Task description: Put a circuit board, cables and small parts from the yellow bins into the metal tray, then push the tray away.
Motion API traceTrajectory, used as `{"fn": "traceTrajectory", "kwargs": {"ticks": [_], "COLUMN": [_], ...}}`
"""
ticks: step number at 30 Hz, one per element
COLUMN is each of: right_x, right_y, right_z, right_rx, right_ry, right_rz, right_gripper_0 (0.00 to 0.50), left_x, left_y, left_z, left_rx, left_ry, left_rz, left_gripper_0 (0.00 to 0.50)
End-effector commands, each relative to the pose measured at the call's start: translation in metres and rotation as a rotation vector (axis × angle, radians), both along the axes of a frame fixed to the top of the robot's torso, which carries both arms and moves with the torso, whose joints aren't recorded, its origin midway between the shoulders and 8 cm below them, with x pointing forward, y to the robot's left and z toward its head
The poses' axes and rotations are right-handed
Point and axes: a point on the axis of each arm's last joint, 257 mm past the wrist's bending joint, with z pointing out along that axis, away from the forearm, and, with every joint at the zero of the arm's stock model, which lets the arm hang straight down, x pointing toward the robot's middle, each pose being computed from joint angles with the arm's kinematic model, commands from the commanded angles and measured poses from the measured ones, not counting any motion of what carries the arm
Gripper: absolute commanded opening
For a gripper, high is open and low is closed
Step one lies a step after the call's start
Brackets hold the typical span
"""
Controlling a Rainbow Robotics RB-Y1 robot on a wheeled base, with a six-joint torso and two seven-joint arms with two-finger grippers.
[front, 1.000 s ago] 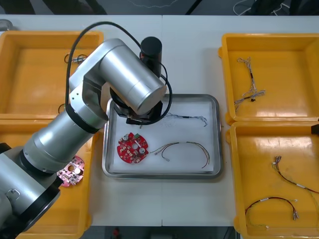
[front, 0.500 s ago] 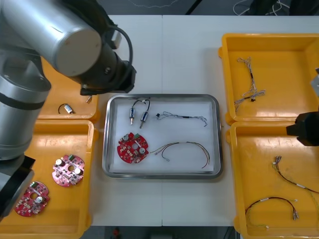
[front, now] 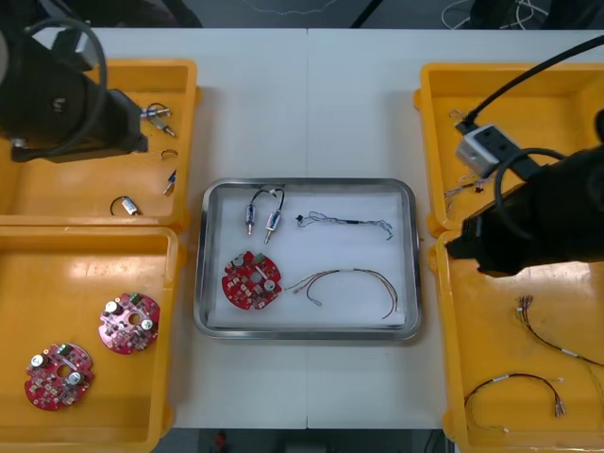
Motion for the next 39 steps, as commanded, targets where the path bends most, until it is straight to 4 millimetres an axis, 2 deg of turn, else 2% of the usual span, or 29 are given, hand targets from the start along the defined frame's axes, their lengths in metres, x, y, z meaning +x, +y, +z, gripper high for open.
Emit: {"fn": "traceTrajectory", "kwargs": {"ticks": [1,5,9,10,11,12,13,17,20,23,29,39], "right_x": [-0.011,-0.019,-0.022,-0.022,-0.022,-0.022,-0.024,-0.027,-0.030,-0.034,-0.039,-0.051], "right_y": [0.033,0.061,0.089,0.090,0.100,0.100,0.107,0.120,0.124,0.147,0.169,0.186], "right_z": [-0.001,-0.013,-0.021,-0.022,-0.026,-0.026,-0.036,-0.055,-0.064,-0.079,-0.101,-0.140], "right_rx": [-0.099,-0.156,-0.232,-0.240,-0.270,-0.270,-0.301,-0.364,-0.390,-0.402,-0.428,-0.502], "right_ry": [-0.024,-0.031,-0.083,-0.088,-0.106,-0.106,-0.098,-0.084,-0.072,-0.103,-0.139,-0.186], "right_rz": [0.153,0.257,0.375,0.385,0.432,0.432,0.472,0.561,0.604,0.711,0.783,0.868], "right_gripper_0": [0.500,0.500,0.500,0.500,0.500,0.500,0.500,0.500,0.500,0.500,0.500,0.500], "left_x": [-0.015,-0.028,-0.045,-0.046,-0.055,-0.055,-0.064,-0.086,-0.094,-0.107,-0.126,-0.144], "left_y": [0.056,0.085,0.107,0.107,0.114,0.114,0.119,0.132,0.136,0.142,0.150,0.154], "left_z": [0.010,0.005,-0.004,-0.004,-0.010,-0.010,-0.019,-0.041,-0.049,-0.061,-0.076,-0.093], "left_rx": [0.123,0.136,0.126,0.125,0.127,0.127,0.137,0.153,0.154,0.165,0.178,0.177], "left_ry": [-0.020,0.004,0.039,0.039,0.055,0.055,0.073,0.122,0.141,0.169,0.205,0.254], "left_rz": [-0.062,-0.055,-0.039,-0.041,-0.036,-0.036,-0.031,-0.012,-0.002,0.005,0.017,0.020], "left_gripper_0": [0.500,0.500,0.500,0.500,0.500,0.500,0.500,0.500,0.500,0.500,0.500,0.500]}}
